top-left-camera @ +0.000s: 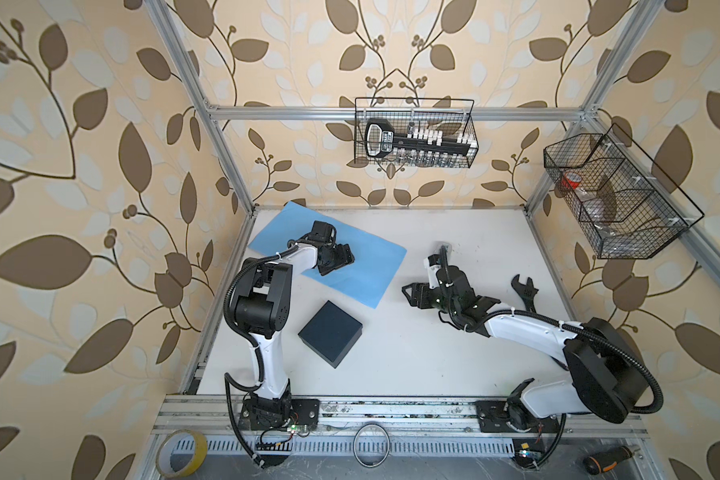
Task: Wrap the gift box in paper
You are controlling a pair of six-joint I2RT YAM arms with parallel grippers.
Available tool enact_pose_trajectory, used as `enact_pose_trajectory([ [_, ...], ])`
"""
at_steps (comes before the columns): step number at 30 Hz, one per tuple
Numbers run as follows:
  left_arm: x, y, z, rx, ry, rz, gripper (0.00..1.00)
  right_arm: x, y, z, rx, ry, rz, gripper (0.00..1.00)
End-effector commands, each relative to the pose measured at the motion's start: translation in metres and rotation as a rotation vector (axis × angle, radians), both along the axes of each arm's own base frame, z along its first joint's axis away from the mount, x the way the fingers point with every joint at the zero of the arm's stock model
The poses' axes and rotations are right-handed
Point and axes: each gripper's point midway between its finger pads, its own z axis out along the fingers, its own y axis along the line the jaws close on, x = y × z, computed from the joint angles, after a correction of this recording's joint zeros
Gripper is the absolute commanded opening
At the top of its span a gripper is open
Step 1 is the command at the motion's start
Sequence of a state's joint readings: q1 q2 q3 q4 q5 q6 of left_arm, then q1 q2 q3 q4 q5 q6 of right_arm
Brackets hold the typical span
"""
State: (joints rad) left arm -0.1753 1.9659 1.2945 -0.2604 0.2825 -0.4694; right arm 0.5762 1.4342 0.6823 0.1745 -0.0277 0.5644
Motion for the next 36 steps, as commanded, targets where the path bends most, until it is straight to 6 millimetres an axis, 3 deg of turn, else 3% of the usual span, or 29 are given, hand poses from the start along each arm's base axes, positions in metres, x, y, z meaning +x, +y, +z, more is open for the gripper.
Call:
enact_pose_trajectory([
  [1, -0.003, -0.012, 0.001, -0.030, -0.004, -0.064, 0.82, 0.001, -0.021, -0.016, -0.021, 0.042, -0.038, 0.75],
  [8, -0.037, -0.052, -0.019, -0.099, 0.030, -0.140, 0.80, 0.014, -0.063, -0.006, -0.004, 0.024, -0.119, 0.73],
  [13, -0.076, -0.101, -0.010, -0.151, 0.019, -0.246, 0.80, 0.019, -0.091, 0.001, 0.015, 0.005, -0.187, 0.73],
  [15, -0.088, -0.110, -0.003, -0.144, 0.009, -0.274, 0.81, 0.021, -0.094, 0.005, 0.020, -0.004, -0.196, 0.73],
  [19, -0.096, -0.106, 0.015, -0.122, -0.031, -0.283, 0.81, 0.021, -0.088, 0.003, 0.031, -0.010, -0.198, 0.73],
  [25, -0.083, -0.076, 0.041, 0.052, -0.144, -0.233, 0.83, 0.027, -0.061, -0.021, -0.013, 0.032, -0.163, 0.72],
  [28, -0.073, -0.070, 0.043, 0.084, -0.160, -0.204, 0.85, 0.038, -0.062, -0.027, -0.032, 0.040, -0.176, 0.72],
  [36, -0.055, -0.081, 0.029, 0.076, -0.126, -0.210, 0.87, 0.079, -0.060, -0.046, 0.010, 0.079, -0.187, 0.67],
])
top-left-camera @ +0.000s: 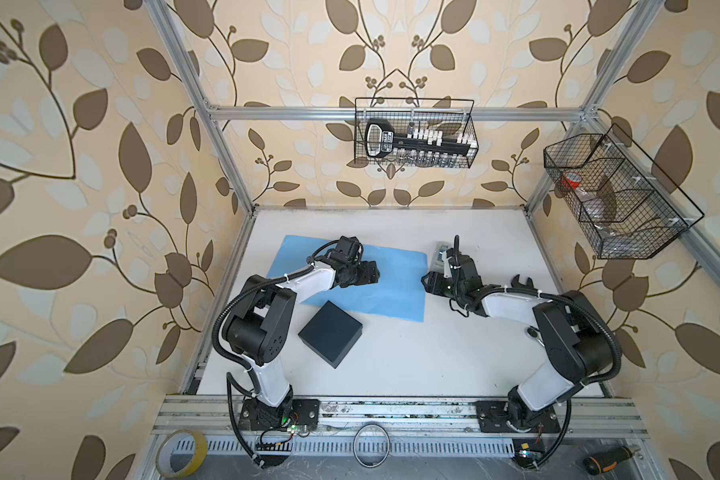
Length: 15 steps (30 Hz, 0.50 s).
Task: Wrap the gift box in paper
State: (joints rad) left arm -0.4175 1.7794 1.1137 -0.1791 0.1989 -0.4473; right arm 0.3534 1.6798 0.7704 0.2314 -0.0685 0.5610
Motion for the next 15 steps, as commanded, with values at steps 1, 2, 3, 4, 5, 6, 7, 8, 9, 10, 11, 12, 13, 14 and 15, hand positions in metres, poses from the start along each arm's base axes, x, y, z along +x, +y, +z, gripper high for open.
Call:
enact_pose_trajectory([
  [1, 0.010, 0.003, 0.003, 0.032, -0.017, 0.006, 0.87, 0.020, 0.002, 0.000, 0.030, -0.015, -0.007, 0.66],
  [2, 0.011, 0.004, 0.002, 0.038, -0.017, 0.008, 0.87, 0.024, 0.000, -0.002, 0.038, -0.009, -0.012, 0.66],
  [3, 0.011, 0.005, 0.001, 0.043, -0.017, 0.009, 0.87, 0.029, -0.003, -0.005, 0.044, -0.002, -0.020, 0.66],
  [4, 0.011, 0.006, 0.000, 0.046, -0.014, 0.010, 0.88, 0.033, -0.005, -0.008, 0.047, 0.002, -0.027, 0.65],
  [5, 0.011, 0.007, 0.000, 0.045, -0.013, 0.012, 0.88, 0.036, -0.008, -0.010, 0.049, 0.004, -0.035, 0.65],
  [6, 0.010, 0.007, -0.001, 0.045, -0.011, 0.011, 0.88, 0.040, -0.012, -0.011, 0.051, 0.001, -0.044, 0.65],
  [7, 0.009, 0.008, -0.002, 0.045, -0.010, 0.010, 0.88, 0.043, -0.015, -0.010, 0.052, -0.002, -0.052, 0.65],
  [8, 0.009, 0.009, -0.002, 0.048, -0.012, 0.012, 0.88, 0.047, -0.018, -0.009, 0.052, -0.006, -0.062, 0.65],
  [9, 0.009, 0.010, -0.003, 0.051, -0.009, 0.014, 0.88, 0.050, -0.021, -0.009, 0.049, -0.009, -0.072, 0.65],
  [10, 0.009, 0.010, -0.004, 0.052, -0.008, 0.014, 0.88, 0.053, -0.024, -0.009, 0.050, -0.010, -0.079, 0.65],
  [11, 0.009, 0.011, -0.005, 0.052, -0.008, 0.016, 0.88, 0.055, -0.026, -0.008, 0.051, -0.013, -0.084, 0.65],
  [12, 0.009, 0.011, -0.006, 0.052, -0.006, 0.018, 0.88, 0.057, -0.027, -0.009, 0.055, -0.014, -0.085, 0.65],
  [13, 0.010, 0.011, -0.007, 0.052, -0.002, 0.018, 0.88, 0.058, -0.027, -0.009, 0.059, -0.013, -0.083, 0.65],
  [14, 0.010, 0.011, -0.008, 0.050, 0.002, 0.018, 0.88, 0.060, -0.028, -0.009, 0.060, -0.013, -0.085, 0.65],
  [15, 0.010, 0.011, -0.009, 0.051, 0.005, 0.018, 0.88, 0.061, -0.028, -0.010, 0.063, -0.011, -0.083, 0.65],
])
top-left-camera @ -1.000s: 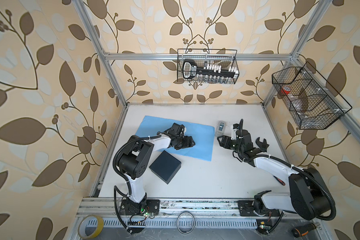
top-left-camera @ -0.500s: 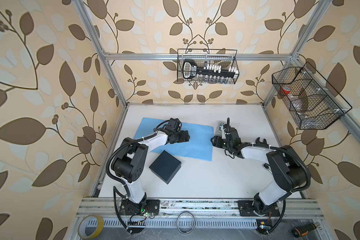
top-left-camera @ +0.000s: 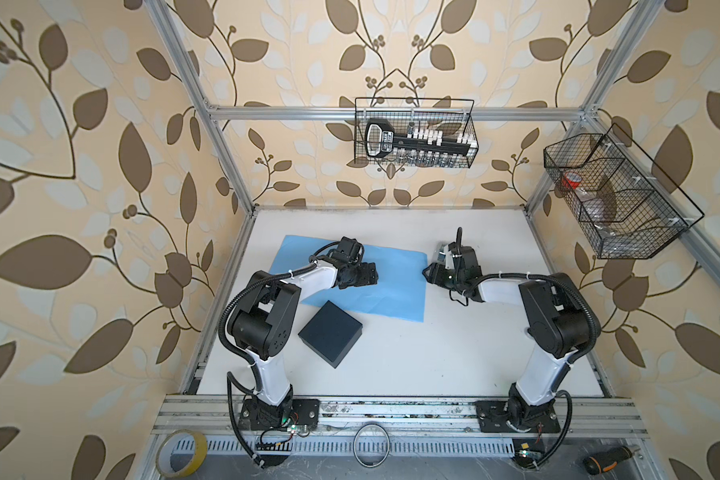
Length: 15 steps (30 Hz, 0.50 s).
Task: Wrap the gift box in paper
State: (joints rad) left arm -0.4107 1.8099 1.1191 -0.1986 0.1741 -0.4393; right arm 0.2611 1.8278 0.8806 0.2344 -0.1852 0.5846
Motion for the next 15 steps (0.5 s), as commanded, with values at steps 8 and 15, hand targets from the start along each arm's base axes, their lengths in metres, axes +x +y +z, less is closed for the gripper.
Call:
enact_pose_trajectory([
  [8, 0.022, 0.012, -0.001, -0.013, 0.006, 0.027, 0.88, -0.016, 0.007, 0.007, -0.036, -0.024, 0.013, 0.65],
  [15, 0.011, 0.012, -0.015, -0.021, 0.048, 0.019, 0.87, -0.074, 0.016, -0.002, -0.101, 0.019, 0.064, 0.65],
])
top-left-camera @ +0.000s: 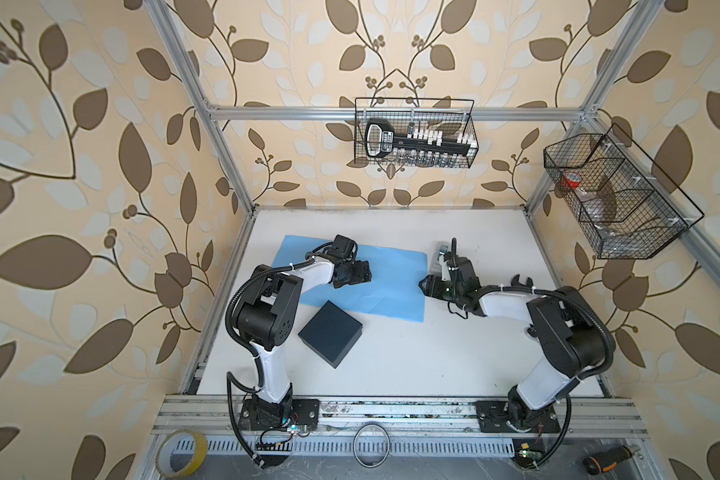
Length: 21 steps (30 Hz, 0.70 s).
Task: Wrap the gift box in paper
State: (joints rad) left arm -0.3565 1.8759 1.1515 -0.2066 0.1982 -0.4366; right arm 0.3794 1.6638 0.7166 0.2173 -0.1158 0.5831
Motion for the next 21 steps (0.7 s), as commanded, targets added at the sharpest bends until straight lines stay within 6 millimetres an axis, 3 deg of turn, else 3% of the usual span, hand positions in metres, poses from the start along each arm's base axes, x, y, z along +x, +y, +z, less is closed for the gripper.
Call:
enact_pose_trajectory([
  [1, -0.004, -0.004, 0.000, -0.021, 0.006, -0.017, 0.87, -0.025, -0.001, -0.006, -0.046, 0.022, 0.016, 0.65],
  [5, -0.010, -0.003, -0.006, -0.022, 0.025, -0.018, 0.87, -0.049, 0.012, -0.011, -0.076, 0.033, 0.068, 0.65],
  [6, -0.011, -0.003, -0.007, -0.022, 0.028, -0.020, 0.87, -0.052, 0.013, -0.011, -0.010, 0.077, -0.045, 0.60],
  [10, -0.017, 0.000, -0.012, -0.008, 0.032, -0.022, 0.87, -0.063, 0.025, -0.015, 0.034, 0.071, -0.101, 0.59],
  [17, -0.021, 0.003, -0.015, 0.006, 0.036, -0.025, 0.87, -0.062, 0.038, -0.014, 0.106, 0.047, -0.136, 0.58],
  [21, -0.021, 0.003, -0.012, 0.001, 0.032, -0.026, 0.87, -0.055, 0.060, 0.000, 0.244, -0.001, -0.095, 0.58],
])
